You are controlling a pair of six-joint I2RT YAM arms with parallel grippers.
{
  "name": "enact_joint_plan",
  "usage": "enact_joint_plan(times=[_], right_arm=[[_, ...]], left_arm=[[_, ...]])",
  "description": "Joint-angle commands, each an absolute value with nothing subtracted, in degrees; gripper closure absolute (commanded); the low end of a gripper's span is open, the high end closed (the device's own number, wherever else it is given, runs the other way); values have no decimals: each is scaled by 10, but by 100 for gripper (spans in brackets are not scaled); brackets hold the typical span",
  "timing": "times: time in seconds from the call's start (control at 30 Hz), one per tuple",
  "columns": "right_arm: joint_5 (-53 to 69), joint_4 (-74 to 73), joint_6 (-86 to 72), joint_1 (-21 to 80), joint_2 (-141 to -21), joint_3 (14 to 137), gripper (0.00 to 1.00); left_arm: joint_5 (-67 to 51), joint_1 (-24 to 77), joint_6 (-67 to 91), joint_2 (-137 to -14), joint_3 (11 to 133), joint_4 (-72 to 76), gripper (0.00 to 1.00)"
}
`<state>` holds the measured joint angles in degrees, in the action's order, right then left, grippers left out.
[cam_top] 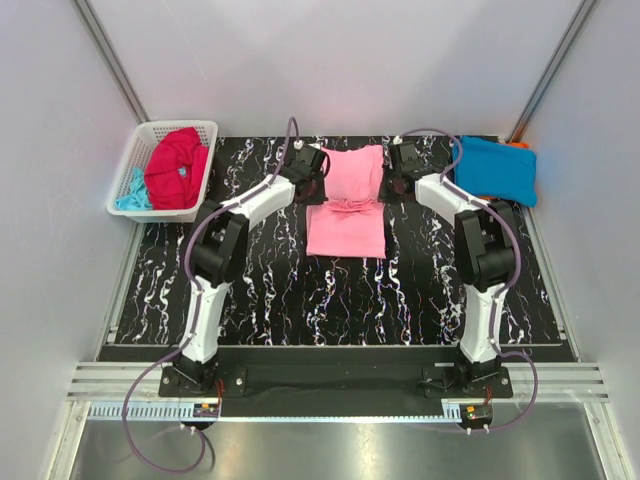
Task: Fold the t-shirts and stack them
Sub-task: Fold the tshirt
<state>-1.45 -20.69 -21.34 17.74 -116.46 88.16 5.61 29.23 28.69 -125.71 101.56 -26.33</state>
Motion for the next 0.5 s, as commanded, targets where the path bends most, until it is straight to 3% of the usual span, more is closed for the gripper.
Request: enact_joint_plan(times=[0.0, 0.03, 0.1, 0.13, 0.17, 0.27, 0.47], right_arm=[[12, -187, -200, 160, -1199, 938, 100], [17, -187, -200, 158, -1215, 946, 100], [23, -186, -201, 150, -1228, 962, 82], [31, -182, -201, 147, -1234, 966, 73], [40, -173, -202, 143, -1234, 967, 54], [47, -149, -200, 140, -1235, 968, 35], [64, -145, -201, 136, -1236, 991, 32]], left_arm=[[45, 263, 268, -1287, 1084, -277, 100], [46, 258, 267, -1292, 1090, -276, 100], [61, 250, 269, -1299, 1095, -277, 95], [70, 246, 270, -1298, 1093, -273, 80], [73, 243, 270, -1296, 1089, -266, 76], [86, 237, 272, -1274, 1041, -212, 65], [33, 230, 276, -1205, 925, -77, 58]])
